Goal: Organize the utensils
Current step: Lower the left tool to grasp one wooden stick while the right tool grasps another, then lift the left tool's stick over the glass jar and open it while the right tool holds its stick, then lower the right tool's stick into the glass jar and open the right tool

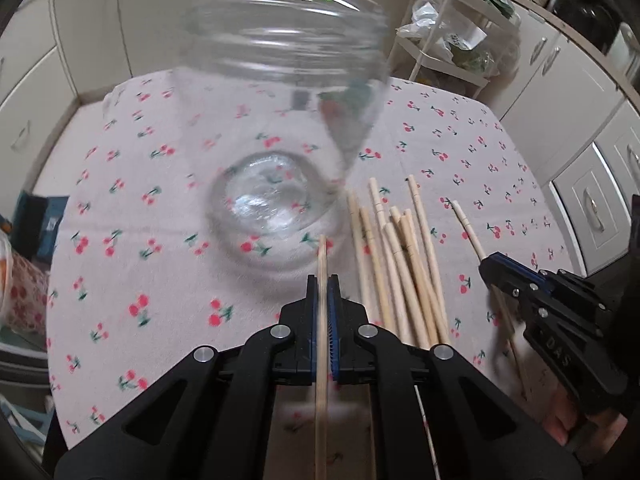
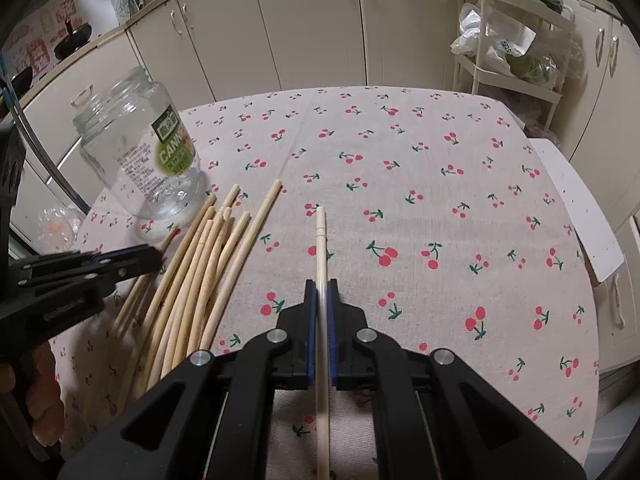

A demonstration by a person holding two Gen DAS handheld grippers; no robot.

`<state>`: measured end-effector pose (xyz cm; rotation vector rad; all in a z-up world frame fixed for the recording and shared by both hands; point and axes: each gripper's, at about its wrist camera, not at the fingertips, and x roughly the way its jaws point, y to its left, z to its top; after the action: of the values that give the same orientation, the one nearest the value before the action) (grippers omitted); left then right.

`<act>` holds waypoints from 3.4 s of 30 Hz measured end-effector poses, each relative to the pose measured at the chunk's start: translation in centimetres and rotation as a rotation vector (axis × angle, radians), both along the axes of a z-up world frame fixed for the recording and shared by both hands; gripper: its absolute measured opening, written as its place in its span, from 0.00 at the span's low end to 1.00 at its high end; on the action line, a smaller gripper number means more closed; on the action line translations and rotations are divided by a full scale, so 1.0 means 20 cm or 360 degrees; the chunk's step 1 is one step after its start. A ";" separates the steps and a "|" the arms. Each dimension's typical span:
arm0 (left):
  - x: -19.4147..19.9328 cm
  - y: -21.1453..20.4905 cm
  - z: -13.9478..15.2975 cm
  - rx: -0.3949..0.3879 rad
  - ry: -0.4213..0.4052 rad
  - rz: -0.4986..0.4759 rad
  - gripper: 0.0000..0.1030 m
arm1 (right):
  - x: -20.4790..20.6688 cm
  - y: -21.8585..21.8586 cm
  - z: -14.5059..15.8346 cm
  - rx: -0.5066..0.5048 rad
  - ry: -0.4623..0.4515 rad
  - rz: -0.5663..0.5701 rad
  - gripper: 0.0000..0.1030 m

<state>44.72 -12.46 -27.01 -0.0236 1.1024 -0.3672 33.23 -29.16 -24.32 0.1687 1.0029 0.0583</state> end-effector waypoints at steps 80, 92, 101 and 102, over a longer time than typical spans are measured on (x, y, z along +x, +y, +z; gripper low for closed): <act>-0.12 0.56 0.53 -0.0369 -0.1039 0.0469 0.46 | 0.46 0.26 0.72 0.0696 -0.1161 -0.0271 0.06; -0.08 0.66 0.47 -0.0481 -0.0969 0.0498 0.47 | 0.50 0.41 0.61 0.0495 -0.1150 -0.0199 0.06; -0.07 0.68 0.48 -0.0467 -0.0964 0.0540 0.51 | 0.38 0.45 0.57 0.0399 -0.1126 -0.0115 0.06; -0.08 0.68 0.48 -0.0464 -0.0965 0.0542 0.52 | 0.36 0.46 0.57 0.0391 -0.1119 -0.0104 0.06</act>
<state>43.14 1.05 -17.36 -0.3338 0.4262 -0.2019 40.49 -20.00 -12.91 0.3752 0.2854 0.1687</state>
